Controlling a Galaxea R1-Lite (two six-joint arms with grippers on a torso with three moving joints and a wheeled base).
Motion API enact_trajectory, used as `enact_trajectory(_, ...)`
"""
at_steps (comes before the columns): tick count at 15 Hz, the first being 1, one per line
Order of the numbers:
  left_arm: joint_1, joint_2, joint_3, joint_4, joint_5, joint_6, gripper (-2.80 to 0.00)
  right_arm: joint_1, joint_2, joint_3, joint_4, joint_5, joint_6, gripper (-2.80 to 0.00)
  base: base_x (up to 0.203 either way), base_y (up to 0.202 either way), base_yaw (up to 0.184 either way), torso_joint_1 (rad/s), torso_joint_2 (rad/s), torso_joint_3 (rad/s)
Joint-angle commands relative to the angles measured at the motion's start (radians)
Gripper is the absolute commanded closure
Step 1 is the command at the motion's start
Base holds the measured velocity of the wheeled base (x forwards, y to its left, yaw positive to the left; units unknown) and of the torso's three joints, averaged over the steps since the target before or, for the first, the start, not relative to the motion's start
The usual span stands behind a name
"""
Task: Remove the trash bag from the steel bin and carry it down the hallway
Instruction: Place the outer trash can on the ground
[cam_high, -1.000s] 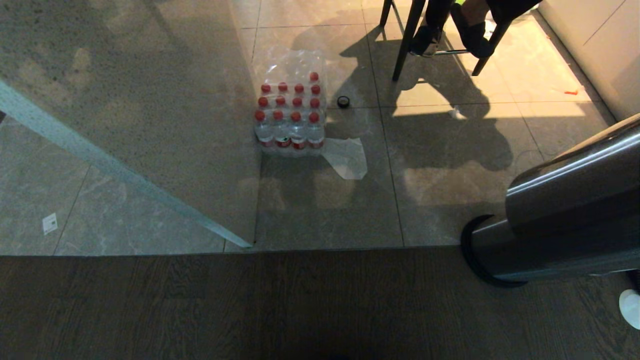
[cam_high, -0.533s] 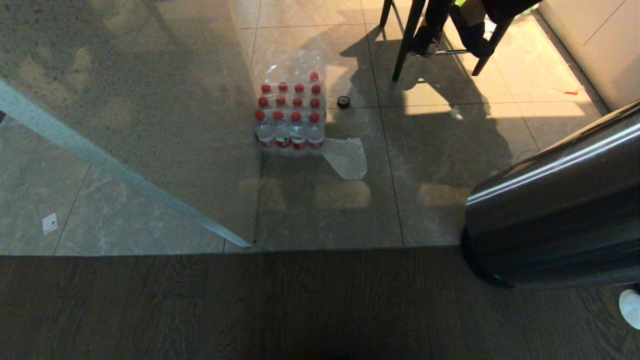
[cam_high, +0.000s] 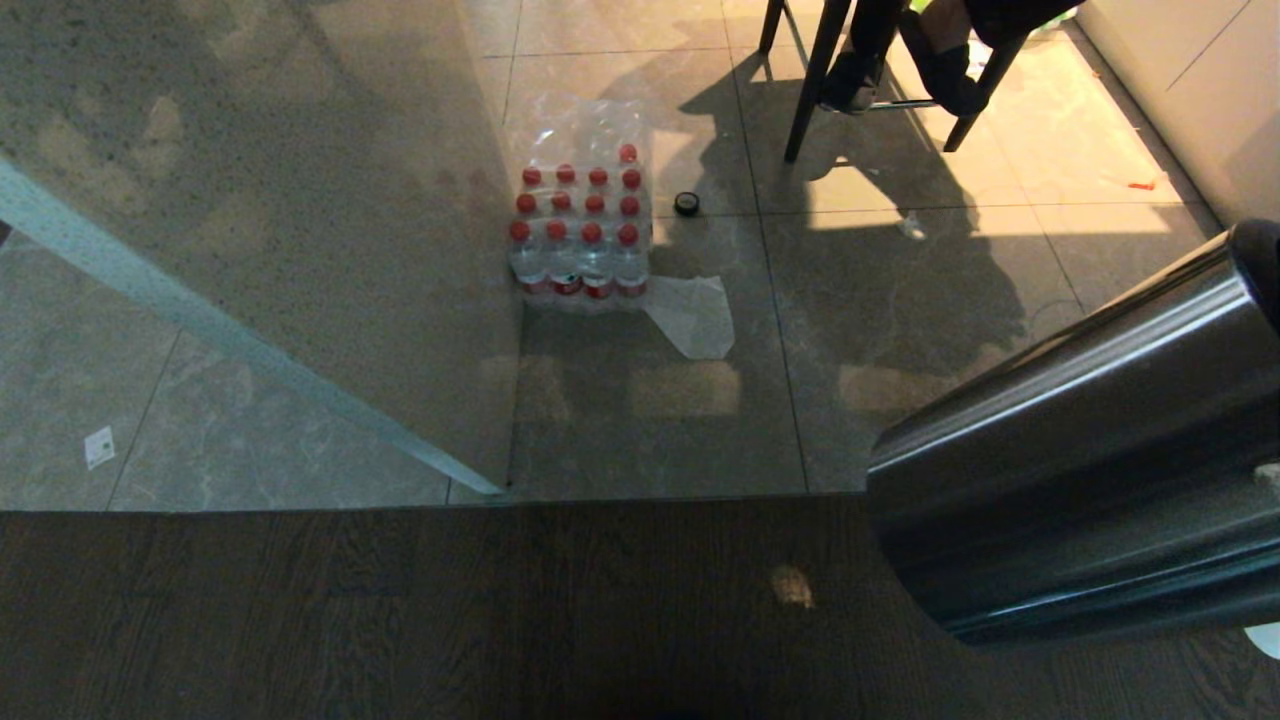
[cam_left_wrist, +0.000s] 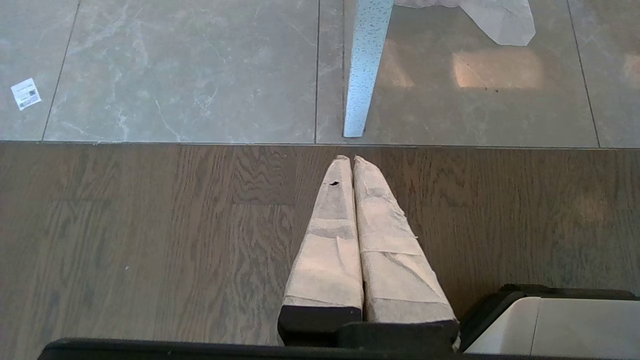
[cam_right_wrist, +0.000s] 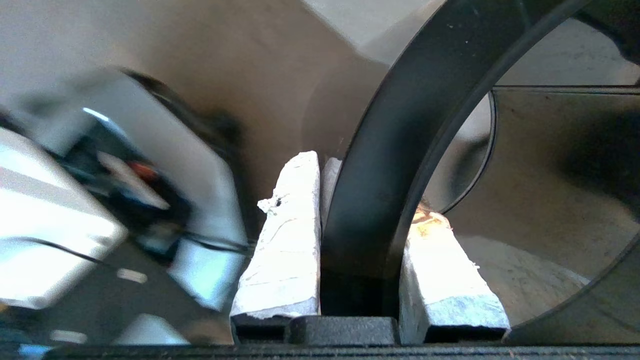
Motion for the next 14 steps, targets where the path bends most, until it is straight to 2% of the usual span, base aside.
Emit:
enact_trajectory(1,0.0,0.0,0.0,0.0,0.0,-0.001,0.0,0.093,0.083,-0.021,-0.04,-0.006,0.145,0.0,0.0,0.0,0.0,0.0,0.0,0.0)
enact_trajectory(3,0.0,0.0,0.0,0.0,0.0,-0.001,0.0,0.178,0.131,-0.005,-0.146,-0.045,0.229,0.0,0.0,0.0,0.0,0.0,0.0,0.0)
enact_trajectory(6,0.0,0.0,0.0,0.0,0.0,-0.001,0.0,0.277,0.238,0.024,-0.325,-0.212,0.353,0.0,0.0,0.0,0.0,0.0,0.0,0.0)
enact_trajectory(7,0.0,0.0,0.0,0.0,0.0,-0.001,0.0,0.317,0.276,0.034,-0.361,-0.276,0.367,0.0,0.0,0.0,0.0,0.0,0.0,0.0)
enact_trajectory(8,0.0,0.0,0.0,0.0,0.0,-0.001,0.0,0.343,0.304,0.047,-0.401,-0.302,0.372,0.0,0.0,0.0,0.0,0.0,0.0,0.0)
enact_trajectory(11,0.0,0.0,0.0,0.0,0.0,-0.001,0.0,0.413,0.408,0.119,-0.626,-0.332,0.378,0.0,0.0,0.0,0.0,0.0,0.0,0.0)
enact_trajectory(14,0.0,0.0,0.0,0.0,0.0,-0.001,0.0,0.482,0.538,0.132,-0.743,-0.416,0.382,0.0,0.0,0.0,0.0,0.0,0.0,0.0)
